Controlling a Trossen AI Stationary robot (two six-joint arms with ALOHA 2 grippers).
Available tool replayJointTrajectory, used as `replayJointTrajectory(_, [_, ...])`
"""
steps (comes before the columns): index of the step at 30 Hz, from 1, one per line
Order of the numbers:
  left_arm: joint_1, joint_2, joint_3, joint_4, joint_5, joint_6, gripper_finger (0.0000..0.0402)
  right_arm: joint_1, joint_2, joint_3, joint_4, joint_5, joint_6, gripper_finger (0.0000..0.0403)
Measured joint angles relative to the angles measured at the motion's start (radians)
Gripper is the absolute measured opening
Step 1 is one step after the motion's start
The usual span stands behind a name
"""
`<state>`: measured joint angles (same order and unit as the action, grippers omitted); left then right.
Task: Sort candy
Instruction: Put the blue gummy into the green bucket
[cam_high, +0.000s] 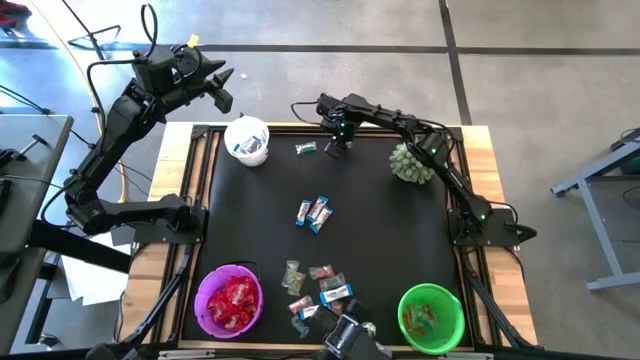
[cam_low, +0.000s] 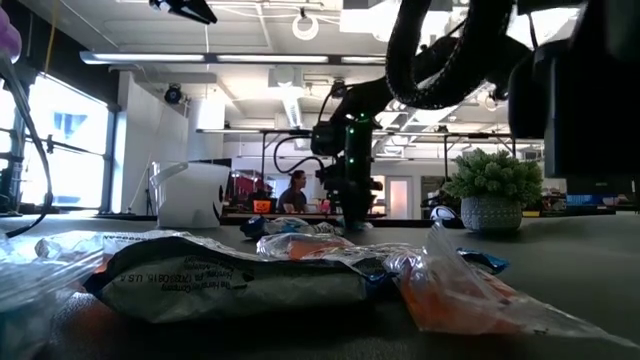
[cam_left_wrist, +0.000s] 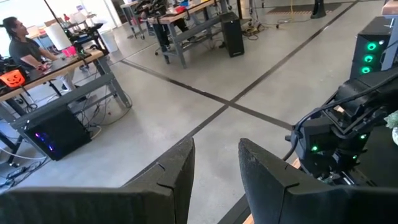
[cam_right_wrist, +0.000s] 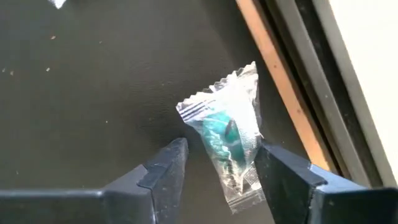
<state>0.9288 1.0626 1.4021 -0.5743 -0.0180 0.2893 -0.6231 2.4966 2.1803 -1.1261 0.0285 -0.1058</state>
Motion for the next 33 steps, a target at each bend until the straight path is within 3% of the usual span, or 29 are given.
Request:
replayJointTrajectory(8, [0.000,0.000,0.000,0.000,0.000,0.000,0.0113,0.001,0.001,0.000,-0.004,-0.004,0.137,0.0175])
replayJointTrajectory(23, [0.000,0.000,0.000,-0.004,0.000,0.000,0.0113,0.003,0.004,0.028,-0.136,-0.028,0.324,0.0026])
replayJointTrajectory(30, [0.000,0.000,0.000,-0.005,0.000,0.000,0.0113,0.015,0.007,0.171,-0.295,-0.025,0.370,0.0012])
replayJointTrajectory(33, [0.000,0.000,0.000,-0.005,0.000,0.000,0.0113,0.033,-0.044,0.142,-0.288,-0.052,0.394,0.0012])
